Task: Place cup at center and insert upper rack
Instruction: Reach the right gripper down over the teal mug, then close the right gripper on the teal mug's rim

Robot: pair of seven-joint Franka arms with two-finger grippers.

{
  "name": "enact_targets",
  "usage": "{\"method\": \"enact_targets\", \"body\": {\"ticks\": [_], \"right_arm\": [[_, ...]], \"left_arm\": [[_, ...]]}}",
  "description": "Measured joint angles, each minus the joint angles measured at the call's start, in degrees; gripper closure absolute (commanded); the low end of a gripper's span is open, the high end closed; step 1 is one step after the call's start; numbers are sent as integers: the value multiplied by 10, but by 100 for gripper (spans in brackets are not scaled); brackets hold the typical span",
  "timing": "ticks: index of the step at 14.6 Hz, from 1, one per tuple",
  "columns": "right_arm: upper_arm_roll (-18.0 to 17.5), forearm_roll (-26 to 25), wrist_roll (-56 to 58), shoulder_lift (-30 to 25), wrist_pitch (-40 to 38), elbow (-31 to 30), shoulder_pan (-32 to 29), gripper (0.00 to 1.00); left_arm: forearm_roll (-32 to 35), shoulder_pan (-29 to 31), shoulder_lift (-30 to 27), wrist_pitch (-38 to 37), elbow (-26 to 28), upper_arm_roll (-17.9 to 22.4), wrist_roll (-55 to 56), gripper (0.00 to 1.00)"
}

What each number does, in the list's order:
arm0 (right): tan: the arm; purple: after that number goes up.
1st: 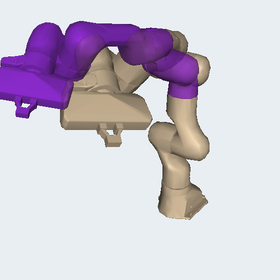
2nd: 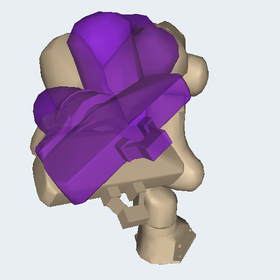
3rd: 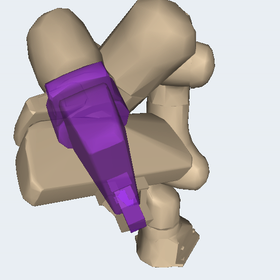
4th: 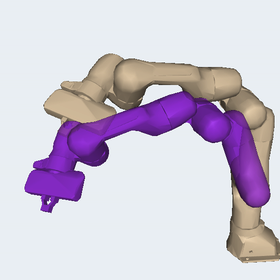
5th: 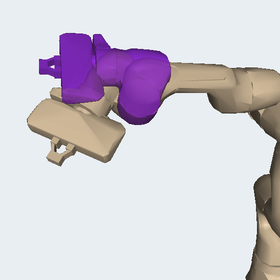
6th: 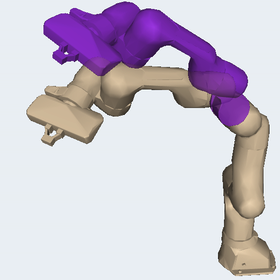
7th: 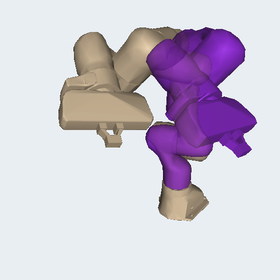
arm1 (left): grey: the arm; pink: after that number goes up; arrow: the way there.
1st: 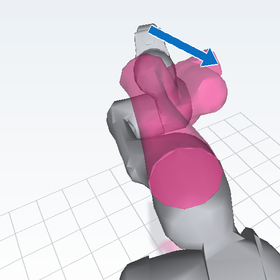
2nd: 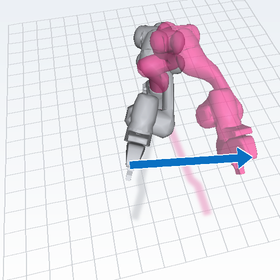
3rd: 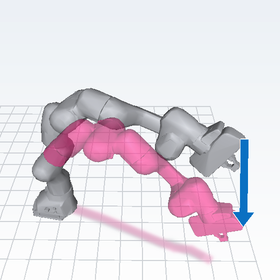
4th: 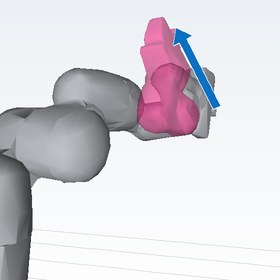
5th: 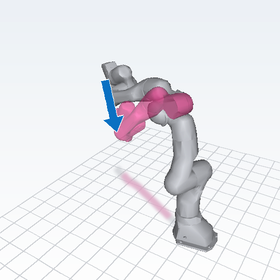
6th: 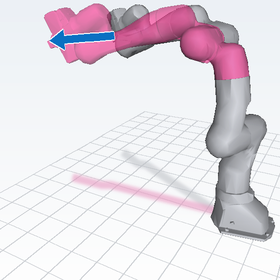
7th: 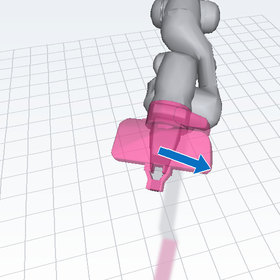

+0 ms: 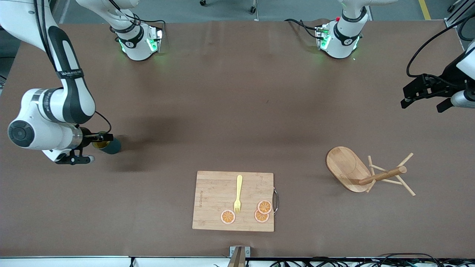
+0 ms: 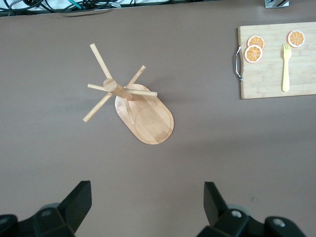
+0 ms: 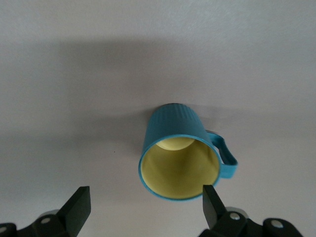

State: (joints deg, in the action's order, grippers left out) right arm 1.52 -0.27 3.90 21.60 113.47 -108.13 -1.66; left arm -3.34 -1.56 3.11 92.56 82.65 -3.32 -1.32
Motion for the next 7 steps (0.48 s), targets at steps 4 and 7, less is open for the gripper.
{"method": "enact_targets", "body": {"ticks": [4,7], "right_arm": [[0,0,0,24,26,-6,0,20],[0,0,0,36,34,-6,0,40]], "left_arm": [[0,0,0,0,0,0,0,0],[0,0,0,0,0,0,0,0]]}}
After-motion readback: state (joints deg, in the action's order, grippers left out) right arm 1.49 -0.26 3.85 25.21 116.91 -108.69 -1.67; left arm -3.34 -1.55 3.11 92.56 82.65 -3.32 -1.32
